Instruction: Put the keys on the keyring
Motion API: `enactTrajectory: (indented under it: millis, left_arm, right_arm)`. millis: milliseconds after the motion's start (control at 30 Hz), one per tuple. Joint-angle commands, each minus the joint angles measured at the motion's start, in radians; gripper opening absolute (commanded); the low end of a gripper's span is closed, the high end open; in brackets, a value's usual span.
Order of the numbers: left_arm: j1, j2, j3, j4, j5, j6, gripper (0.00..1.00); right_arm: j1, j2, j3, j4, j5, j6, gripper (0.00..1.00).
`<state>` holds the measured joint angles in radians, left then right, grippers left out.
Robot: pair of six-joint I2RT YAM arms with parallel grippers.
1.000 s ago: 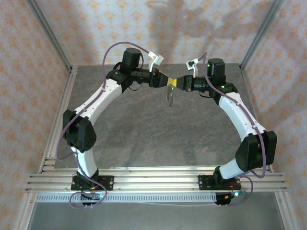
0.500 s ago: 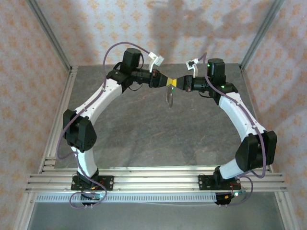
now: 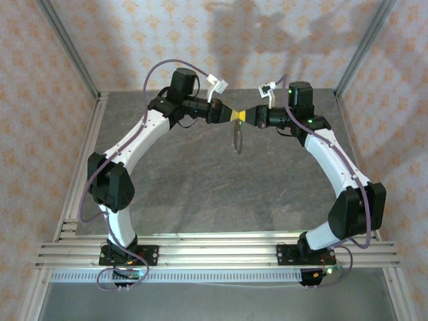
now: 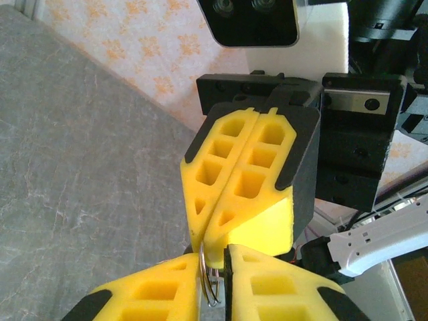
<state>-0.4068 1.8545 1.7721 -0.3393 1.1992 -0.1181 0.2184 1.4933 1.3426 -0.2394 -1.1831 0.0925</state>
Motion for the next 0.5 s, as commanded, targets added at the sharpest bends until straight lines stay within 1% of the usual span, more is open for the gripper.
enactTrajectory:
  millis: [0, 67, 167, 233, 267, 333, 367, 400, 467]
  left_arm:
    - [-0.005, 0.009, 0.033, -0.036, 0.056, 0.032, 0.08]
    - [-0.01, 0.011, 0.038, -0.054, 0.055, 0.047, 0.0]
    - [-0.021, 0.015, 0.054, -0.098, 0.047, 0.082, 0.0]
    - [-0.025, 0.013, 0.052, -0.092, 0.027, 0.078, 0.0]
    - [-0.027, 0.007, 0.046, -0.077, 0.012, 0.067, 0.0]
    - [-0.027, -0.016, 0.01, 0.004, -0.017, 0.02, 0.0]
    - [-0.027, -0.029, -0.011, 0.045, -0.032, -0.003, 0.0]
    - [-0.026, -0.044, -0.034, 0.088, -0.046, -0.026, 0.0]
    - [-0.025, -0.067, -0.072, 0.168, -0.058, -0.066, 0.0]
  right_arm:
    - [0.003, -0.013, 0.012, 0.063, -0.001, 0.005, 0.0]
    - [0.003, -0.012, 0.01, 0.076, -0.001, 0.016, 0.0]
    - [0.003, -0.013, 0.009, 0.093, 0.0, 0.03, 0.0]
    - [0.002, -0.022, 0.003, 0.118, 0.012, 0.053, 0.0]
    - [-0.001, -0.029, -0.003, 0.134, 0.023, 0.065, 0.05]
    - [-0.016, -0.053, -0.03, 0.2, 0.041, 0.117, 0.19]
    - [-0.027, -0.067, -0.046, 0.237, 0.045, 0.146, 0.24]
    - [-0.04, -0.085, -0.068, 0.281, 0.054, 0.179, 0.27]
    - [-0.068, -0.12, -0.109, 0.348, 0.077, 0.232, 0.31]
